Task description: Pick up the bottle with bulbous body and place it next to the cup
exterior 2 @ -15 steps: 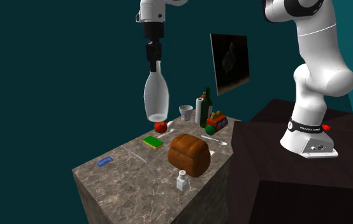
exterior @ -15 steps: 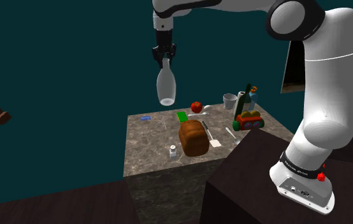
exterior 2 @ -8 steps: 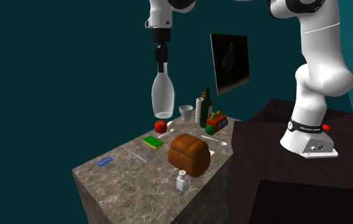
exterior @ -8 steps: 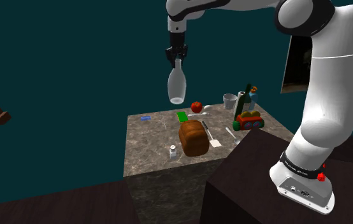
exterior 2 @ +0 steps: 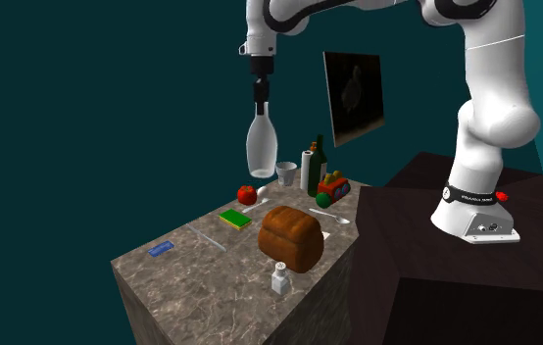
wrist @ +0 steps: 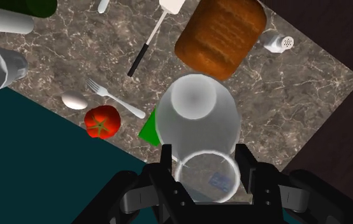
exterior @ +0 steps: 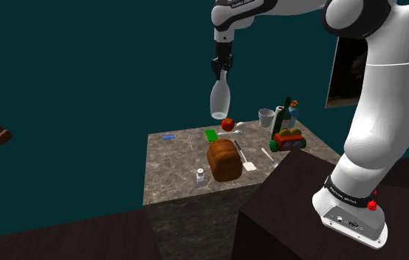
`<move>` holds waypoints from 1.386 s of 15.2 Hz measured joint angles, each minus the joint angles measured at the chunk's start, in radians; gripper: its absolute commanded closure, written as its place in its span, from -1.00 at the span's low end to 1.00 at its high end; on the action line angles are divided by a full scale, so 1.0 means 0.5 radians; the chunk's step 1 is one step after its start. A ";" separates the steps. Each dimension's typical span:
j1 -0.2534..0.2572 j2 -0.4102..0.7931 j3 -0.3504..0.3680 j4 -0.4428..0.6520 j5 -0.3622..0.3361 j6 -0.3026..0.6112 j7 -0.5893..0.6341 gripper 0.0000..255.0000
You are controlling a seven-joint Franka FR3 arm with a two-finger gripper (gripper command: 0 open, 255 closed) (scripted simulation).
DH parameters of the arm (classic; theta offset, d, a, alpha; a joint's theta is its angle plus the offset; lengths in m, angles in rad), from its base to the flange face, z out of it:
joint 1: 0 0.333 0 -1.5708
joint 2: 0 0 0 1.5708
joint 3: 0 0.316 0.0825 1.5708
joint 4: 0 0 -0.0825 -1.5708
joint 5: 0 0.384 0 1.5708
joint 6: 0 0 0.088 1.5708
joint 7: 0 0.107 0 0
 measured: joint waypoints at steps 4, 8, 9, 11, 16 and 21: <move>-0.114 -0.005 -0.063 -0.072 0.019 0.066 -0.179 1.00; -0.216 0.037 -0.117 -0.084 0.038 0.118 -0.341 1.00; -0.241 0.051 -0.130 -0.083 0.043 0.129 -0.380 1.00; -0.302 0.083 -0.160 -0.063 0.055 0.141 -0.473 1.00; -0.434 0.195 -0.217 0.020 0.085 0.166 -0.667 1.00; -0.590 0.362 -0.271 0.189 0.124 0.159 -0.879 1.00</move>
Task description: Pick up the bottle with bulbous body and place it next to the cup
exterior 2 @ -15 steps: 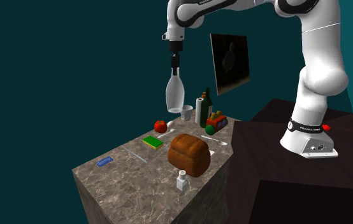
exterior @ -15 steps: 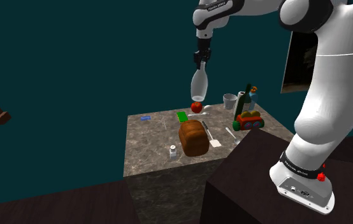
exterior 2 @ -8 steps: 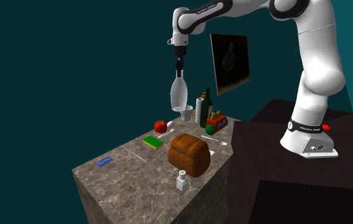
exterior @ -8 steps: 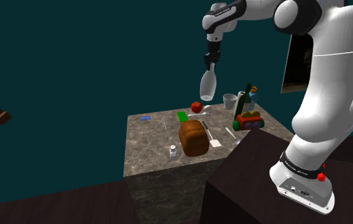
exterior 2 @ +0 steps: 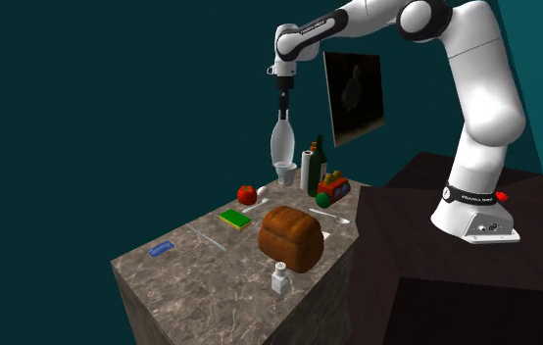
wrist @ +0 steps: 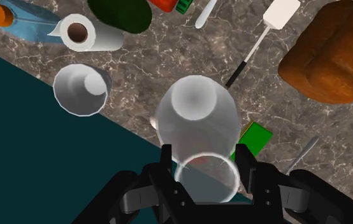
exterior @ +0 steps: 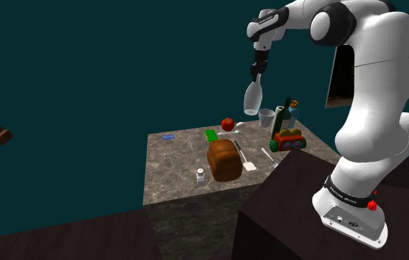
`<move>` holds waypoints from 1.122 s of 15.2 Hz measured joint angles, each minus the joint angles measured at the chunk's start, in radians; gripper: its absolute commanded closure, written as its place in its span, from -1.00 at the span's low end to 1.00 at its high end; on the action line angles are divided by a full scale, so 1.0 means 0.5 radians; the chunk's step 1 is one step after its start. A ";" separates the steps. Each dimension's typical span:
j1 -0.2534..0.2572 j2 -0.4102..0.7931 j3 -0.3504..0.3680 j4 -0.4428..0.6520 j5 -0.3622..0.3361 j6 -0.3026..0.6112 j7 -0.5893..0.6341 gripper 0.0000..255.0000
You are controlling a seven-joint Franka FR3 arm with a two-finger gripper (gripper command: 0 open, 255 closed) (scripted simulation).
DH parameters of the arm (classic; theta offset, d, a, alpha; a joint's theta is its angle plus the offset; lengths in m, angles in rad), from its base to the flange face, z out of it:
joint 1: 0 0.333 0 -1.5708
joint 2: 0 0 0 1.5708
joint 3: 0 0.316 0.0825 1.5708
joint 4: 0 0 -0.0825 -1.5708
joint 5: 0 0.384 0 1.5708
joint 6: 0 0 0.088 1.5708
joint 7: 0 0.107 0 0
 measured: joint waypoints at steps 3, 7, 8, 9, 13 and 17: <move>-0.088 0.111 -0.022 0.120 0.024 -0.012 -0.109 1.00; -0.219 0.306 -0.045 0.348 0.059 -0.049 -0.254 1.00; -0.248 0.355 -0.048 0.415 0.066 -0.069 -0.282 1.00; -0.265 0.390 -0.050 0.452 0.071 -0.072 -0.298 1.00; -0.274 0.437 -0.047 0.432 0.078 -0.005 -0.313 1.00; -0.274 0.466 -0.044 0.369 0.083 0.087 -0.319 1.00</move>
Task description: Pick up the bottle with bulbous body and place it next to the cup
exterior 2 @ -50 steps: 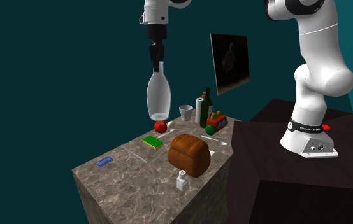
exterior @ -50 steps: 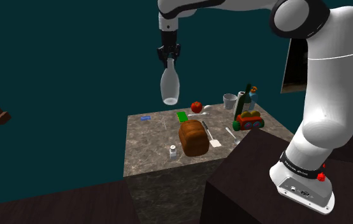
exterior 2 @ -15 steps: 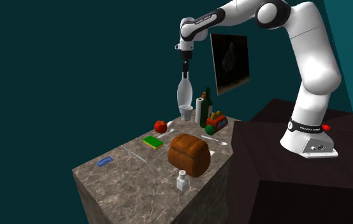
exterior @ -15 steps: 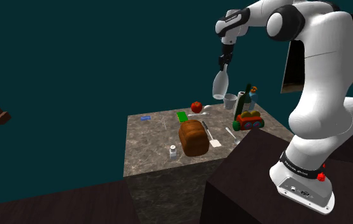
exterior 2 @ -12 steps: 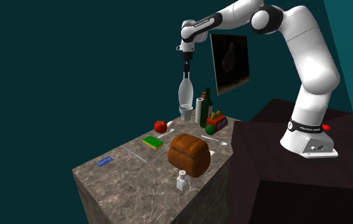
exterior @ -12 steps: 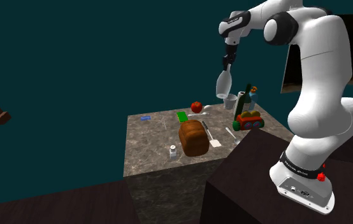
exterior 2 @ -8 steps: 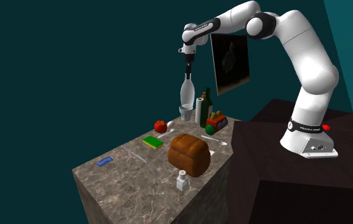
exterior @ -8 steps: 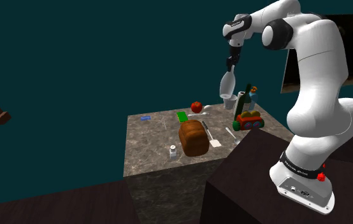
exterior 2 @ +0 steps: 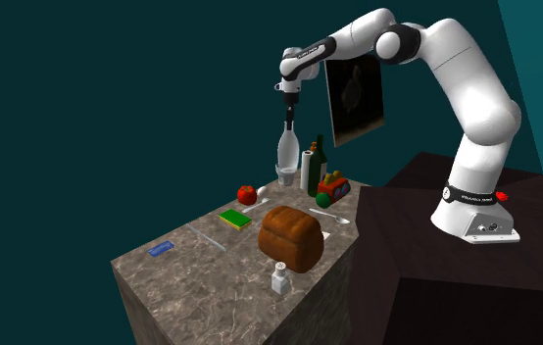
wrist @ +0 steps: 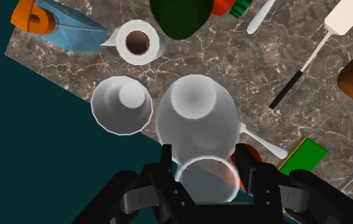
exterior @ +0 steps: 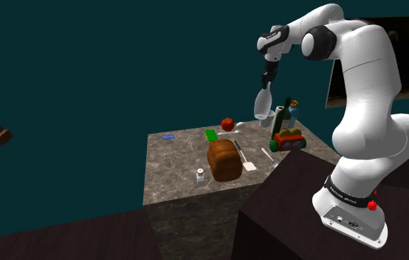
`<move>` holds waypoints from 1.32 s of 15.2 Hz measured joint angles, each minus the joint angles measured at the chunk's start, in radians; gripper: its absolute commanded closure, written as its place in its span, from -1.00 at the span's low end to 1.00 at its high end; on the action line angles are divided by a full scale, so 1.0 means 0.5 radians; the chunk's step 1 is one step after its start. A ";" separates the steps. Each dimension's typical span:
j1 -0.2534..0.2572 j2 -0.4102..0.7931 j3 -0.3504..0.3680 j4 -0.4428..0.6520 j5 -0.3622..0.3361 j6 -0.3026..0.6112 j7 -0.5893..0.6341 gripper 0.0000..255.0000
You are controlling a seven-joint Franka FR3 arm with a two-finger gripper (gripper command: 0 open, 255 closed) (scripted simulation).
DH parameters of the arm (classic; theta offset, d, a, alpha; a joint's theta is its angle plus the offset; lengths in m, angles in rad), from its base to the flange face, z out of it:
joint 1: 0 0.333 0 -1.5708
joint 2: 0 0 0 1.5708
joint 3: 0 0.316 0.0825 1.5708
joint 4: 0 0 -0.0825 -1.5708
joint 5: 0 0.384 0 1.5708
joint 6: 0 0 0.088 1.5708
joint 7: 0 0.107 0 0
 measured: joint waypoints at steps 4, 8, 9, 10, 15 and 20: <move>-0.002 0.041 0.004 -0.035 0.006 0.076 -0.005 1.00; -0.004 0.079 0.007 -0.083 0.012 0.162 -0.013 1.00; -0.005 0.089 0.008 -0.097 0.014 0.185 -0.015 1.00; -0.004 0.098 0.009 -0.108 0.015 0.206 -0.015 1.00; -0.004 0.165 0.016 -0.127 0.023 0.292 -0.017 1.00; -0.008 0.236 0.023 -0.156 0.032 0.391 -0.025 1.00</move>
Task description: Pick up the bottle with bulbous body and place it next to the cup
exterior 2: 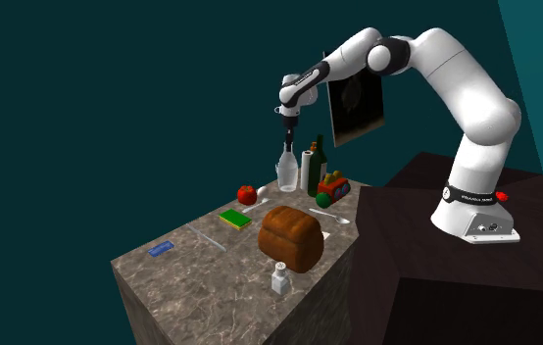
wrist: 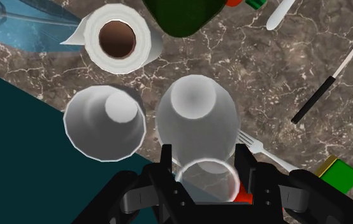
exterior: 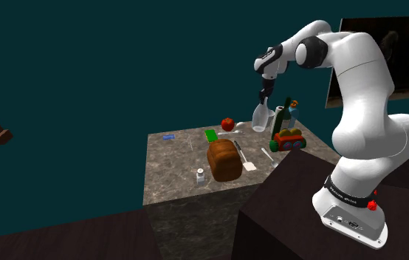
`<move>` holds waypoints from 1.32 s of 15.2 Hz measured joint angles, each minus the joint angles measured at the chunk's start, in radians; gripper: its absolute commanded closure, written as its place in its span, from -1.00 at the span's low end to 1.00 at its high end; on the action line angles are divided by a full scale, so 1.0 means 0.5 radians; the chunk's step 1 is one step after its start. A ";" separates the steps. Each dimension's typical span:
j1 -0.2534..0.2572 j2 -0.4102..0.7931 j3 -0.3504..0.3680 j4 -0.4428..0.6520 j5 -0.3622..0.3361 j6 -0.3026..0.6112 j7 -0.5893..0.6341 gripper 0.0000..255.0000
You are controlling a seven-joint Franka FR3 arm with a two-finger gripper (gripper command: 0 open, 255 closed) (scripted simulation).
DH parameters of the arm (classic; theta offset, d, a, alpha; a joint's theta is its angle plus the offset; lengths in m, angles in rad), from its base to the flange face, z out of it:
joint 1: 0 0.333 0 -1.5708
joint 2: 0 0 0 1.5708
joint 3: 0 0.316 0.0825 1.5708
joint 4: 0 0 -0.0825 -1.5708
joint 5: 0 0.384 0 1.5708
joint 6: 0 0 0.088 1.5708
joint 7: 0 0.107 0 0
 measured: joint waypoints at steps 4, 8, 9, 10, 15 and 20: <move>-0.002 0.051 0.005 -0.002 0.005 0.052 -0.002 1.00; -0.003 0.062 0.006 0.000 0.006 0.062 -0.003 1.00; -0.003 0.063 0.006 0.001 0.006 0.062 -0.003 1.00; -0.003 0.063 0.006 0.001 0.006 0.062 -0.003 -1.00; -0.003 0.063 0.006 0.003 0.006 0.062 -0.003 -1.00; 0.003 -0.039 -0.004 0.028 -0.006 -0.064 0.007 -1.00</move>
